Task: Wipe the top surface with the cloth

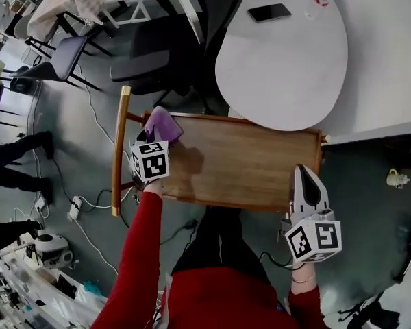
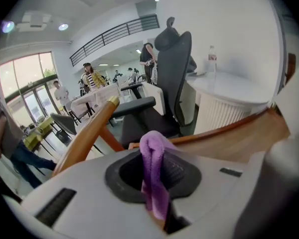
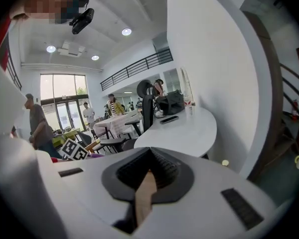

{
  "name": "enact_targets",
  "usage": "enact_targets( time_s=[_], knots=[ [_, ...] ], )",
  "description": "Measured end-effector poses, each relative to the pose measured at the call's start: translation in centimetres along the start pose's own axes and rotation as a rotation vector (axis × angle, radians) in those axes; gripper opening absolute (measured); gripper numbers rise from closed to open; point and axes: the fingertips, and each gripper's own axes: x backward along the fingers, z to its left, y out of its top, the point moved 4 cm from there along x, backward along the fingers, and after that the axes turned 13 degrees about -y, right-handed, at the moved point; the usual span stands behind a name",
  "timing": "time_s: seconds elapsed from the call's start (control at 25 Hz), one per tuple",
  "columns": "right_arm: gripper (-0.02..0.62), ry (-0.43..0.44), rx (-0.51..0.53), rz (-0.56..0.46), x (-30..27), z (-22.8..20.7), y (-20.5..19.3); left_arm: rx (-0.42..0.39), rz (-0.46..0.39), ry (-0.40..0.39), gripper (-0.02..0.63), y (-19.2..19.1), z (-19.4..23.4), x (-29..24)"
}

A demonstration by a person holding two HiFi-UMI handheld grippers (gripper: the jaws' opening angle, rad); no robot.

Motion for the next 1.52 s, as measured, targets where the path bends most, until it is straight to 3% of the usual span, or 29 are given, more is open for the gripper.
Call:
enact_targets(
  time_s=[0.08,0.2,0.32,0.4,0.48,0.6,0.72,0.84,1.12,1.36,1.52],
  knots=[
    [0.011,-0.03,-0.013,-0.013,0.8,-0.5,-0.1,0.04,-0.091,-0.098,0.054,1.7,-3.1,1.7],
    [0.012,-0.116,-0.047,-0.038,3.4,-2.0,-0.1,-0.027,-0.198,-0.395,0.054,5.0,-13.2,4.6],
    [0.011,-0.21,-0.076,-0.057,5.8,-4.3,-0.7,-0.087,-0.22,-0.691,0.054,5.9,-25.4,5.7],
    [0.012,-0.266,-0.091,-0.07,7.7,-5.6,-0.9,-0.109,-0.197,-0.834,0.054,5.8,-32.2,5.8],
    [0.012,-0.316,-0.107,-0.08,9.6,-6.8,-0.8,-0.157,-0.161,-0.935,0.054,5.9,-37.9,5.9],
    [0.011,-0.367,-0.129,-0.075,11.7,-8.0,-1.0,-0.243,-0.094,-0.994,0.054,5.0,-43.2,5.5],
    [0.011,-0.365,-0.134,-0.053,12.3,-8.2,-1.4,-0.268,-0.024,-0.972,0.054,3.5,-44.1,3.8],
    [0.011,-0.31,-0.112,-0.033,11.4,-7.4,-1.6,-0.271,0.0,-0.885,0.054,2.7,-40.6,2.3],
    [0.011,-0.116,-0.045,0.011,6.2,-2.6,-1.9,-0.145,-0.006,-0.617,0.054,0.9,-25.1,1.3],
    [0.011,0.098,0.046,0.044,1.4,4.0,-1.9,-0.047,0.038,-0.287,0.054,-3.2,-9.8,2.9],
    [0.012,0.172,0.069,0.05,0.5,6.9,-1.9,0.014,0.084,-0.118,0.054,-6.3,-2.5,4.6]
  ],
)
